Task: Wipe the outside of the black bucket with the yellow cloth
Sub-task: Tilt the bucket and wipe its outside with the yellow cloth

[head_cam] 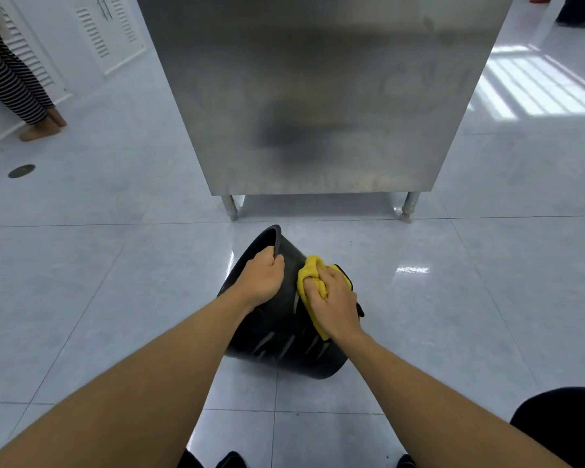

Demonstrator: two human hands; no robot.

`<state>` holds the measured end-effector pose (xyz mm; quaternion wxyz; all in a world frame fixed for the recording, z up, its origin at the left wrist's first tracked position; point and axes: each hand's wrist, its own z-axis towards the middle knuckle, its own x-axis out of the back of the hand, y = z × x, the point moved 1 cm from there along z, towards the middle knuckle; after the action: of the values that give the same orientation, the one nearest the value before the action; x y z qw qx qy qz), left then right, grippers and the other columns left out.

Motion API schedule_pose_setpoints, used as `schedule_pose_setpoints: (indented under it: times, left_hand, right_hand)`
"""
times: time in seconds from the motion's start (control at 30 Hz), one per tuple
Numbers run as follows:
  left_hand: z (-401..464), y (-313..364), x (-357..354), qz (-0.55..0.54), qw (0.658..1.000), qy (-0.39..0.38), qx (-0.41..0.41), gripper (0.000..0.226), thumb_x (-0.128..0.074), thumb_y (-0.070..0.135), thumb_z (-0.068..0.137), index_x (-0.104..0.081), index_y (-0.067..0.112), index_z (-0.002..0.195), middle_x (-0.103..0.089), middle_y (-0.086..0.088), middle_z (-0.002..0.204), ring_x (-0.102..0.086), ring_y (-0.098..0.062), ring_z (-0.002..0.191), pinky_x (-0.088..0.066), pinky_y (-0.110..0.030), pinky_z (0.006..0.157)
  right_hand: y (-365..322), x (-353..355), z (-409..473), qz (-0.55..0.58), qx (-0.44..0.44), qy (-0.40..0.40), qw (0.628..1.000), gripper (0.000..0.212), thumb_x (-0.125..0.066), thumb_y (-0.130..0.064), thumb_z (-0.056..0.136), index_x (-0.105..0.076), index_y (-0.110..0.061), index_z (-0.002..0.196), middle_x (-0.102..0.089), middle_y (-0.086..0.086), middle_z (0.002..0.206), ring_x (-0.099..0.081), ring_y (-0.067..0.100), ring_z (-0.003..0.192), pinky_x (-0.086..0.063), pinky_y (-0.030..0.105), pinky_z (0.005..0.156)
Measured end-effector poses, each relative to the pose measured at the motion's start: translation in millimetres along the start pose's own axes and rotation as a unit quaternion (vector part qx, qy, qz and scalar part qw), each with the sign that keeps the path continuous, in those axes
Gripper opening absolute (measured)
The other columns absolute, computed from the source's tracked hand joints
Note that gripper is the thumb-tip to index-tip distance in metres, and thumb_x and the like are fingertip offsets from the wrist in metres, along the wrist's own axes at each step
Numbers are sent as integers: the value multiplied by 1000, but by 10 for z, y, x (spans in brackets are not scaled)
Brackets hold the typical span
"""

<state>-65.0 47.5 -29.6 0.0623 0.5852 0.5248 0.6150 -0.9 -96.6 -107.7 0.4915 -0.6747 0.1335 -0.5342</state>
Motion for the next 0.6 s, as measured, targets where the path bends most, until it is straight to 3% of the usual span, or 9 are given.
schedule_pose_setpoints:
  times: [0.1,0.27,0.33,0.47,0.6]
  left_hand:
    - [-2,24,-23,-25,1000,10,7,33,-32,30,99,-55,6,98,-61,-9,91,-56,-23,80,-48,-40,75]
    - [38,5,-1,-33,999,4,23,34,-31,31,102,-54,7,102,-60,-9,94,-55,-22,84,-48,-43,84]
    - [46,21,-18,-27,999,10,25,34,-30,30,103,-53,6,103,-58,-8,93,-54,-21,85,-47,-42,85]
    - [47,49,-36,-4,999,27,19,29,-30,28,104,-47,7,97,-53,-7,87,-52,-22,80,-46,-41,79]
    - [8,50,-31,-42,998,22,34,18,-30,27,105,-40,13,109,-54,-9,85,-53,-20,75,-51,-41,70]
  right_hand:
    - [-24,8,25,-48,-29,-12,998,49,-38,-52,97,-46,-38,143,-47,0,136,-46,24,125,-29,43,106]
    - [-268,-40,-21,-37,114,-5,993,47,-45,-39,97,-51,-31,143,-48,-4,139,-44,17,128,-30,42,109]
    - [-297,-57,-28,-30,125,-9,992,47,-46,-38,98,-50,-30,144,-46,-4,143,-42,16,130,-29,42,109]
    - [-92,-44,-15,-58,44,-8,997,49,-35,-44,102,-41,-35,149,-45,-1,146,-45,20,130,-35,44,108]
    - [370,38,-22,-61,-109,-12,992,47,-29,-46,101,-51,-28,139,-52,6,134,-52,31,121,-39,44,98]
